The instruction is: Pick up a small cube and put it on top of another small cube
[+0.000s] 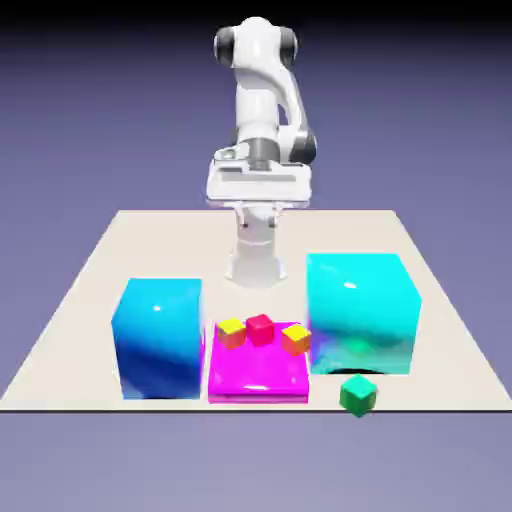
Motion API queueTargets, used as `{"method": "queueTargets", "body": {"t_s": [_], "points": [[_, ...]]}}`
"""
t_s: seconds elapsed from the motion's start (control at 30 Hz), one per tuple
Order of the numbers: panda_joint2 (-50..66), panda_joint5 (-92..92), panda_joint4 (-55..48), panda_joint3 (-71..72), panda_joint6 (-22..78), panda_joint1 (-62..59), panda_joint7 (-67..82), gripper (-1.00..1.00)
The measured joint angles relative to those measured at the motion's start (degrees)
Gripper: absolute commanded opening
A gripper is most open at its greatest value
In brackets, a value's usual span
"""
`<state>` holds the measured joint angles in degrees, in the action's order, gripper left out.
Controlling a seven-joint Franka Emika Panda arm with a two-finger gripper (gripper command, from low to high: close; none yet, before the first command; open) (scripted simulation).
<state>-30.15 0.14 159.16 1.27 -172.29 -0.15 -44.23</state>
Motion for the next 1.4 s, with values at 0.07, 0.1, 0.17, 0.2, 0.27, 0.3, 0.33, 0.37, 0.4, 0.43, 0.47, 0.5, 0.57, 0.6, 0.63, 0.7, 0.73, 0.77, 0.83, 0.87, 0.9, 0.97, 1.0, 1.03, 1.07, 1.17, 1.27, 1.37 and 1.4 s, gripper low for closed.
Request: {"method": "queueTargets", "body": {"t_s": [0.07,0.1,0.17,0.2,0.27,0.3,0.33,0.37,0.4,0.43,0.47,0.5,0.57,0.6,0.63,0.7,0.73,0.77,0.83,0.87,0.9,0.97,1.0,1.03,1.07,1.17,1.27,1.37,1.4], "points": [[4.2,0.2,-3.1,2.1,2.8,-1.4,-2.9,0.00],[6.2,0.4,-4.6,3.2,4.3,-2.1,-4.4,0.00],[10.4,0.6,-7.6,5.3,7.1,-3.5,-7.4,0.00],[12.5,0.7,-9.2,6.3,8.5,-4.2,-8.8,0.00],[16.6,0.9,-12.2,8.4,11.4,-5.6,-11.8,0.00],[18.7,1.1,-13.7,9.5,12.8,-6.3,-13.2,0.00],[20.8,1.2,-15.3,10.5,14.2,-6.9,-14.7,0.00],[22.8,1.3,-16.8,11.6,15.6,-7.6,-16.2,0.00],[24.9,1.4,-18.3,12.6,17.1,-8.3,-17.7,0.00],[27.0,1.5,-19.8,13.7,18.5,-8.9,-19.1,0.00],[29.1,1.7,-21.4,14.8,19.9,-9.6,-20.6,0.00],[31.1,1.8,-22.9,15.8,21.3,-10.3,-22.1,0.00],[35.3,2.0,-25.9,17.9,24.2,-11.8,-25.0,0.00],[37.4,2.1,-27.5,19.0,25.6,-12.5,-26.5,0.00],[39.5,2.2,-29.0,20.0,27.0,-13.2,-28.0,0.00],[43.6,2.5,-32.0,22.1,29.9,-14.6,-30.9,0.00],[45.7,2.6,-33.6,23.2,31.3,-15.3,-32.4,0.00],[47.8,2.7,-35.1,24.2,32.7,-16.0,-33.9,0.00],[51.9,3.0,-38.1,26.3,35.6,-17.4,-36.8,0.00],[54.0,3.1,-39.7,27.4,37.0,-18.1,-38.3,0.00],[56.1,3.2,-41.2,28.4,38.4,-18.8,-39.7,0.00],[60.2,3.4,-44.2,30.6,41.2,-20.1,-42.7,0.00],[62.3,3.5,-45.8,31.6,42.7,-20.8,-44.2,0.00],[64.4,3.7,-47.3,32.7,44.1,-21.5,-45.6,0.00],[66.4,3.8,-48.8,33.7,45.5,-22.2,-47.1,0.00],[72.7,4.1,-53.4,36.9,49.8,-24.3,-51.5,0.00],[78.9,4.5,-58.0,40.0,54.0,-26.4,-55.9,0.00],[81.4,4.2,-57.9,39.9,52.2,-25.7,-56.5,0.00],[83.0,3.8,-57.1,39.3,49.7,-24.7,-56.4,0.00]]}}
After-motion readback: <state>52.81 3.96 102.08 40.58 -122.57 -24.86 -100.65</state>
